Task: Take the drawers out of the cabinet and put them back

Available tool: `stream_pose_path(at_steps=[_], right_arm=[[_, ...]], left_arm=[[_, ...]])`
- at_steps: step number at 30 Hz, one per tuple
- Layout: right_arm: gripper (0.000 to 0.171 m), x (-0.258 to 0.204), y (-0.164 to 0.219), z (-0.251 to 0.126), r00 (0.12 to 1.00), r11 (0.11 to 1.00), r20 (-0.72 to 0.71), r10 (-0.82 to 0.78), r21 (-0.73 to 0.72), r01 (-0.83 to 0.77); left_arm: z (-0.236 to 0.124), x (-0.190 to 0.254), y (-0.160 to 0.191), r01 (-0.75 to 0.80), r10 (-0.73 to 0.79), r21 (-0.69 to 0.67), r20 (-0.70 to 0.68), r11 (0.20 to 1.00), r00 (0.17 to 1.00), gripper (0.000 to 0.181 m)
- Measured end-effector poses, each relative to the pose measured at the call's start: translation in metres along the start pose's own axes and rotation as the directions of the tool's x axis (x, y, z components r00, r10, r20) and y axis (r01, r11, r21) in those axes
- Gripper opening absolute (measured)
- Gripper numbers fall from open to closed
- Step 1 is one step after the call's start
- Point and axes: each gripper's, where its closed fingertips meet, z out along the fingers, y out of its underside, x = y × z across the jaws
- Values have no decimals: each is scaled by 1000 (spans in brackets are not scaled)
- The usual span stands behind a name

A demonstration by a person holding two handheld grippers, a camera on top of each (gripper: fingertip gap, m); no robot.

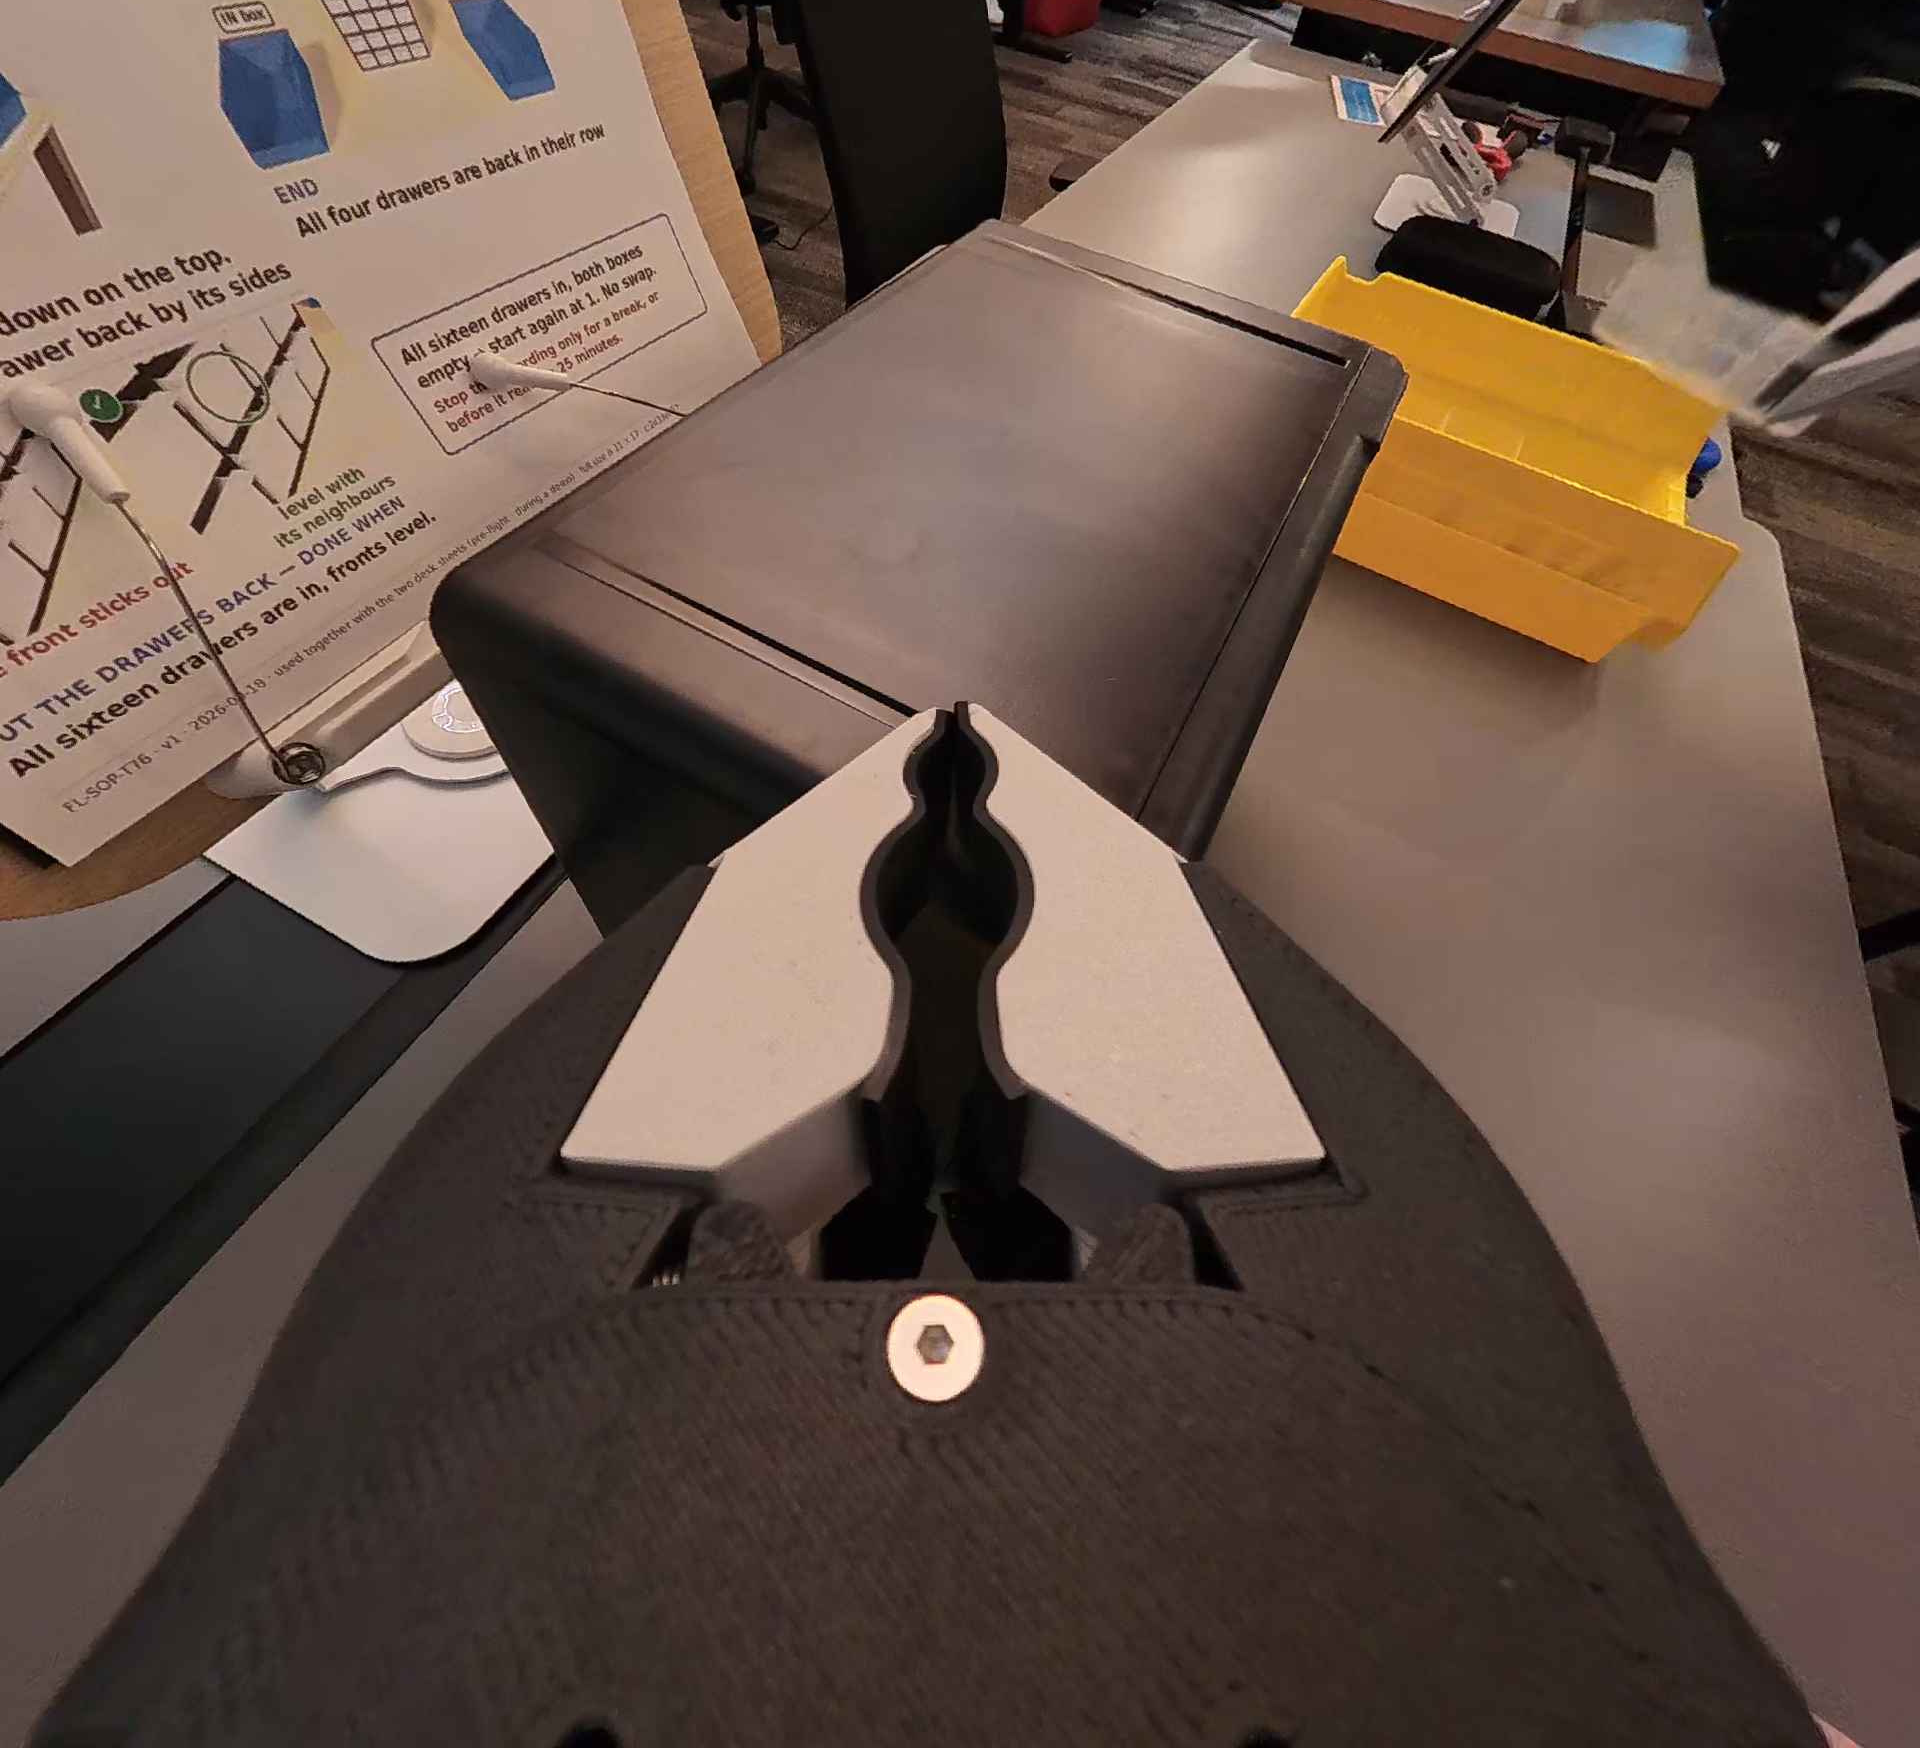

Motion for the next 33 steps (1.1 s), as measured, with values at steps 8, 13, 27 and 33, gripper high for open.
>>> stream_pose_path(at_steps=[8,13,27,33], right_arm=[[11,27,42,93,992,978,-44,120,-166,-126],[13,24,40,120,994,976,11,107,-191,-103],[14,82,84,65,999,990,-35,-40,-137,35],[2,75,86,91,998,979,-3,69,-193,-69]], left_arm=[[0,0,0,-10,10,-8,12,1000,1000,0],[0,0,0,-5,5,-4,4,1000,1000,0],[0,0,0,-7,7,-2,3,1000,1000,0],[0,0,0,-10,10,-8,14,1000,1000,0]])
